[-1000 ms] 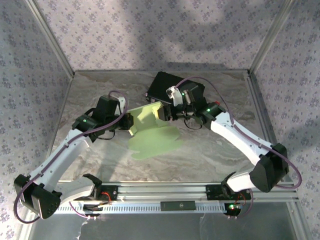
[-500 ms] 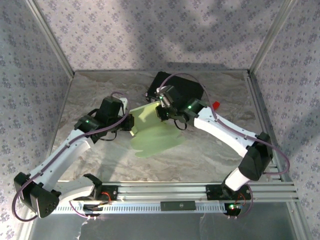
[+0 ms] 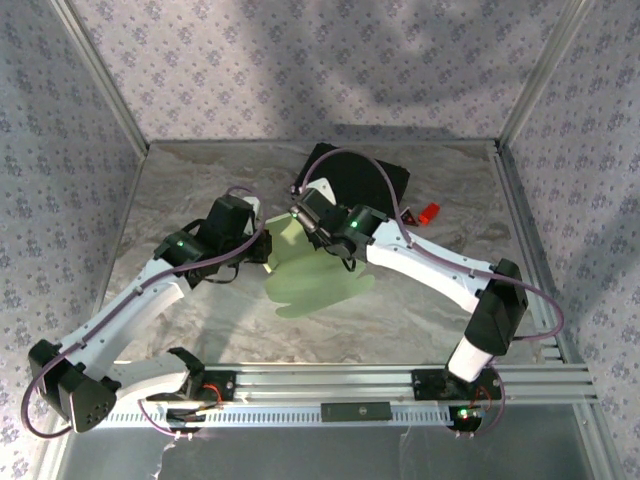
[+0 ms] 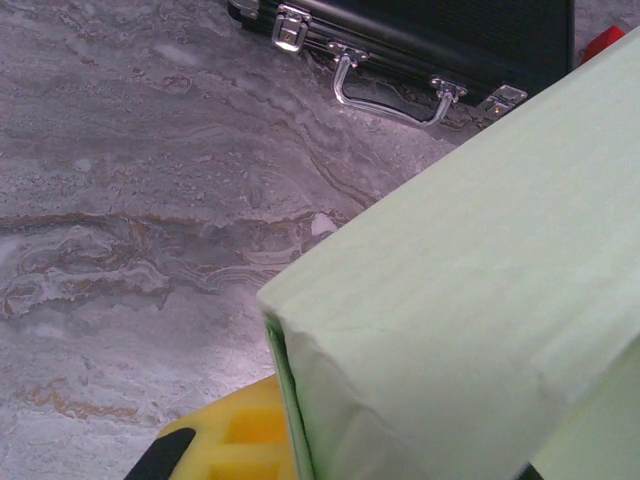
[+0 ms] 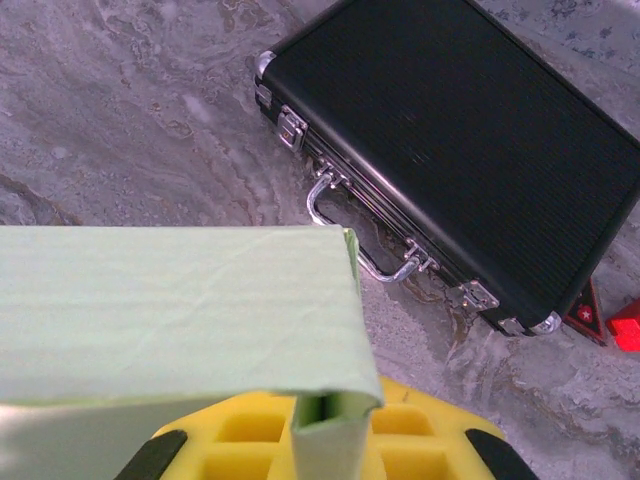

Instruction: Fold the paper box

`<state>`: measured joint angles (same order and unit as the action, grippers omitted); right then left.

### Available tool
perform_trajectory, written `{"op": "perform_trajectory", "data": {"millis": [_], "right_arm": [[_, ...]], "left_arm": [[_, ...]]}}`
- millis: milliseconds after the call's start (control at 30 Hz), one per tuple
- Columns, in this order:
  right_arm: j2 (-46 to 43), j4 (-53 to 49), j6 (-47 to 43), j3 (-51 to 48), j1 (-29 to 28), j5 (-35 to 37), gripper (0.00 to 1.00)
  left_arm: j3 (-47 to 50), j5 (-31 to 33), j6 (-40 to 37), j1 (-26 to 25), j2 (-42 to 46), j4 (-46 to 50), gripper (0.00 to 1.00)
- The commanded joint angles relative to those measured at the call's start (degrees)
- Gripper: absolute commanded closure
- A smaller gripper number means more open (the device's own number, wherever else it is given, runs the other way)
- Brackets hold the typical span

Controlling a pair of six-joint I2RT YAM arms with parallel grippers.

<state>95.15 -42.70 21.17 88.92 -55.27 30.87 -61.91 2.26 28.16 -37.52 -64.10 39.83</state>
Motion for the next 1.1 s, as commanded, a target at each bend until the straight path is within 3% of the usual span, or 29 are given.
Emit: {"op": "perform_trajectory", "data": {"millis": [0,133,300,600,733,900,1067], "right_arm": [[-0.9,0.8,0.5,0.5,-0.1,-1.2,0.98],[-4.6,2.8,0.5,-1.2,1.0,-8.5,0.60],[-10.0,5.5,1.3,-3.6,3.8,-16.7,0.43],[-13.9,6.8,1.5,-6.7,7.1,-21.9,0.41],[-13.5,6.7,1.4,-8.0,7.2,-20.7,0.51],[-13.8,7.1,1.4,-9.8,7.4,-19.7,0.56],[-16.1,10.9,0.8,-12.5,10.1,-30.5,0.46]], "left_arm": [[-2.4,-2.7,-0.9,-1.2,0.6,-1.3,1.00],[-2.5,-2.2,-0.7,-1.2,0.2,0.1,1.00],[-2.7,-1.6,0.0,-1.2,-0.9,0.5,1.00],[-3.9,-1.3,-0.3,-1.2,-1.5,1.0,1.00],[-3.9,-1.3,-0.4,-1.2,-1.6,1.1,1.00],[-3.9,-1.3,-0.6,-1.2,-1.5,1.2,1.00],[-4.1,-1.4,-0.9,-1.2,-1.9,1.3,1.00]]}}
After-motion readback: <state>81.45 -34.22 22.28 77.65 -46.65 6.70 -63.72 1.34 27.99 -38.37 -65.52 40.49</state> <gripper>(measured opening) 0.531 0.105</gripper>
